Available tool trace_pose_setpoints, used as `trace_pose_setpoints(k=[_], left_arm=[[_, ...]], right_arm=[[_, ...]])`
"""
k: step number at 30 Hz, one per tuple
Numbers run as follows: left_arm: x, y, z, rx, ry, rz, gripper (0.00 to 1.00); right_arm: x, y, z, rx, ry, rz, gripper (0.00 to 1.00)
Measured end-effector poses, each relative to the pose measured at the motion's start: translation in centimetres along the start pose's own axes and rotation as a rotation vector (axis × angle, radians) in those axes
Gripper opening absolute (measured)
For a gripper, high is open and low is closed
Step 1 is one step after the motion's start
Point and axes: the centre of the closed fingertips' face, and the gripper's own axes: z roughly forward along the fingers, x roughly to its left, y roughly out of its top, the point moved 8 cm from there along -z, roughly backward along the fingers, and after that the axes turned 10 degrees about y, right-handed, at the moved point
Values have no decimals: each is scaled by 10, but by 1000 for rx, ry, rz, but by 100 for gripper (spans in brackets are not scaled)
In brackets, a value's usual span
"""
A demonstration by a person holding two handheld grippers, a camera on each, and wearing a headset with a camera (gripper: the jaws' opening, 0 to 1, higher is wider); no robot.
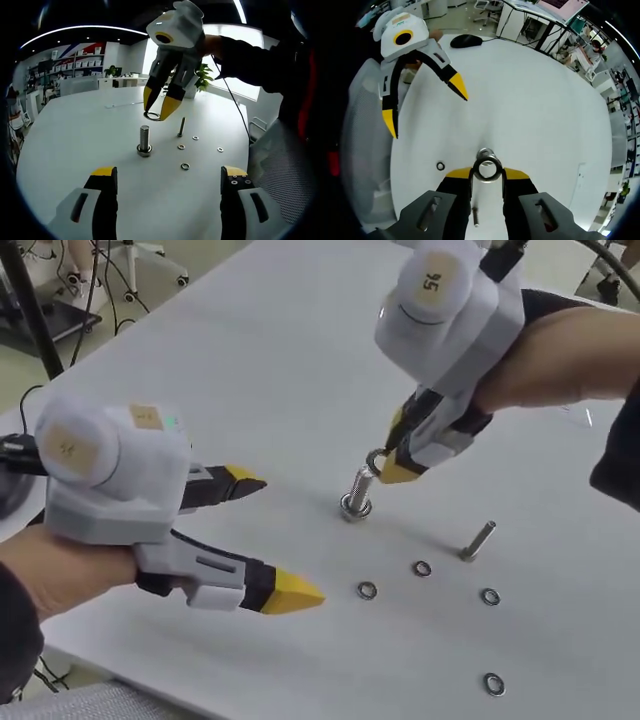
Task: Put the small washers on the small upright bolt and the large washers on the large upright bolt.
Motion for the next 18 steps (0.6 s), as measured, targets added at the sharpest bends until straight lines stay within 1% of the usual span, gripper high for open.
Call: trace_pose_setpoints(k=[9, 18], left_arm=[[0, -2, 1, 3, 0, -4, 84], [1, -4, 1, 6, 2, -9, 84]], right_arm=[[-8, 4, 11, 22, 20, -9, 23], [-9, 5, 16, 35, 37, -15, 23]])
